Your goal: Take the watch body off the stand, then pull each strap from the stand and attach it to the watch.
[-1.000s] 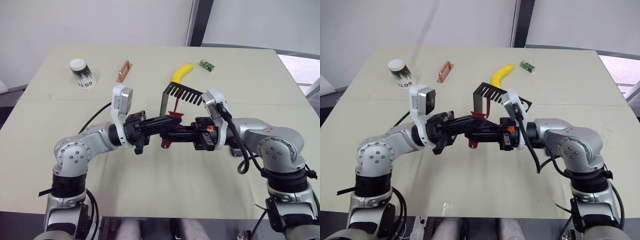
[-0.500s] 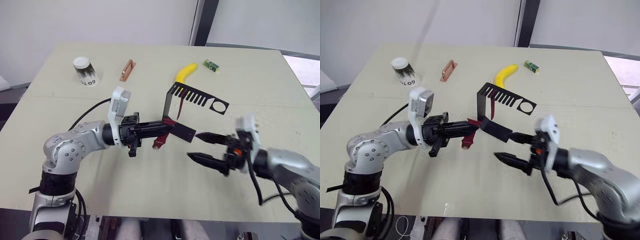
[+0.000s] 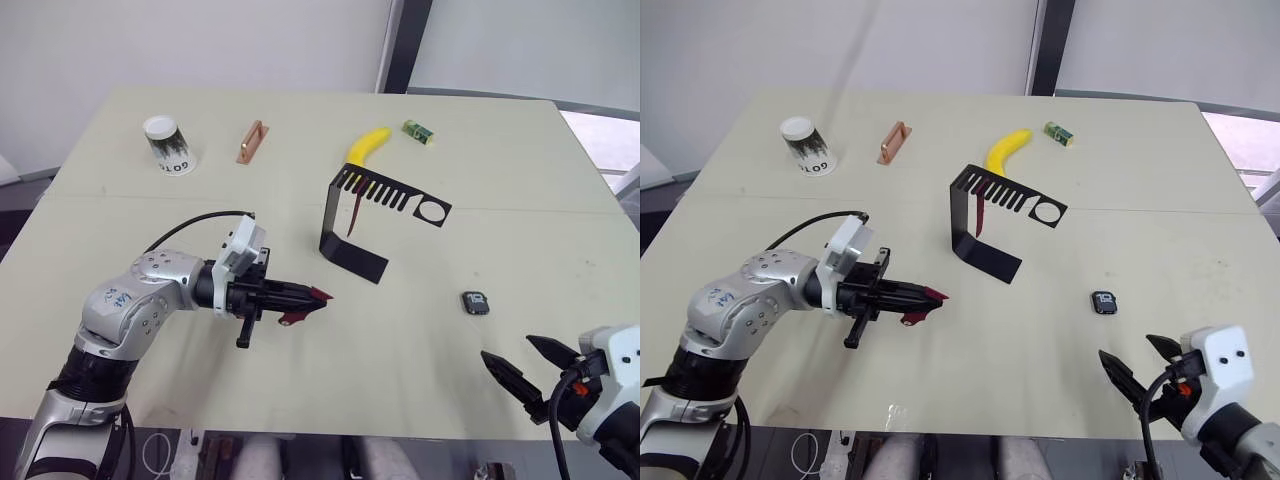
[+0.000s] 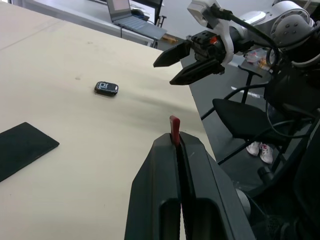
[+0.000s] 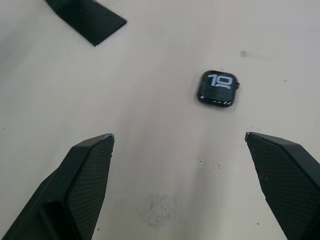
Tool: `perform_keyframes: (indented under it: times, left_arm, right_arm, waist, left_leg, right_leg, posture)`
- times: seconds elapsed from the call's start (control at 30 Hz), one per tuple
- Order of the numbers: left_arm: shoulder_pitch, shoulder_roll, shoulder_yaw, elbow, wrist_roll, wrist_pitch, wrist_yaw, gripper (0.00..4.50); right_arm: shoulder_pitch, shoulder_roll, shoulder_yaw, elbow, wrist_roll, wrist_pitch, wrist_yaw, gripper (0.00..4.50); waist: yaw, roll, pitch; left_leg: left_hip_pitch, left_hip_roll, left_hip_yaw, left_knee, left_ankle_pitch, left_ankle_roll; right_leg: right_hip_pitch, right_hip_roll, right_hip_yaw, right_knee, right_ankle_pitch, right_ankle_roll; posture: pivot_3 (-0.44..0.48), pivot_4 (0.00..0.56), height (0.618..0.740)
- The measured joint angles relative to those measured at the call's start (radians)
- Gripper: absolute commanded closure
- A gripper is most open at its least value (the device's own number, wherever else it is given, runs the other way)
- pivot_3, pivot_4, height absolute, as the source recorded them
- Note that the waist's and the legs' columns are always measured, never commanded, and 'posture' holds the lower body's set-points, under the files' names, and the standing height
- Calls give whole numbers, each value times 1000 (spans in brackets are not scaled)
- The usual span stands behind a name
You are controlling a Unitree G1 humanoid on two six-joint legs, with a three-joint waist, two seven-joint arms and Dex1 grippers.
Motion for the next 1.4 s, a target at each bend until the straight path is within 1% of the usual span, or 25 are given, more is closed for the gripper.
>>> perform_keyframes:
  times: [0.1, 0.27, 0.4, 0.53, 0.67, 1.17, 1.3, 1.4]
  left_arm:
    - [8, -8, -1, 0, 12, -11, -4, 4500]
    - [31, -26, -2, -3, 21, -25, -3, 4500]
    - [32, -36, 1, -3, 29, -27, 1, 4500]
    - [32, -41, 4, -3, 31, -24, 15, 4500]
    - [32, -44, 5, -20, 30, -11, 41, 4500]
    - [32, -67, 6, -65, 29, 19, 103, 4500]
    - [32, -70, 6, -80, 27, 21, 110, 4500]
    - [32, -72, 6, -81, 26, 24, 114, 4500]
  right_arm:
    - [-11, 18, 49, 1, -57, -14, -62, 46]
    - [-105, 50, 199, 30, -171, -25, -171, 46]
    - [-181, 67, 311, 80, -247, -26, -221, 46]
    - [-255, 102, 379, 149, -310, -27, -271, 46]
    - [-309, 125, 436, 213, -365, -29, -290, 46]
    - [-436, 177, 468, 347, -452, -88, -319, 46]
    - [-450, 200, 466, 357, -459, -89, -334, 1134]
    - [-449, 209, 473, 357, -459, -90, -334, 1134]
  waist:
    - [0, 0, 0]
    - [1, 0, 0]
    - [1, 0, 0]
    - [1, 0, 0]
    - [1, 0, 0]
    - [-2, 1, 0]
    - [-2, 0, 0]
    - [0, 0, -1]
  left_leg:
    - [0, 0, 0, 0, 0, 0]
    - [0, 0, 0, 0, 0, 0]
    - [0, 0, 0, 0, 0, 0]
    - [0, 0, 0, 0, 0, 0]
    - [0, 0, 0, 0, 0, 0]
    - [1, 0, 0, 1, 0, 0]
    - [1, 0, 0, 2, 0, 0]
    - [1, -1, 0, 2, 0, 0]
  right_leg:
    - [0, 0, 0, 0, 0, 0]
    - [-1, 0, 0, 1, 0, 0]
    - [-1, 0, 0, 1, 0, 0]
    - [-1, 0, 0, 2, 0, 0]
    - [-2, 0, 0, 3, 0, 0]
    - [-2, 0, 0, 10, 0, 0]
    - [-2, 0, 0, 11, 0, 0]
    - [-1, 0, 0, 12, 0, 0]
  posture:
    - [0, 150, 740]
    - [0, 150, 740]
    - [0, 150, 740]
    - [0, 150, 740]
    - [0, 150, 740]
    - [0, 150, 740]
    - [0, 150, 740]
    - [0, 150, 740]
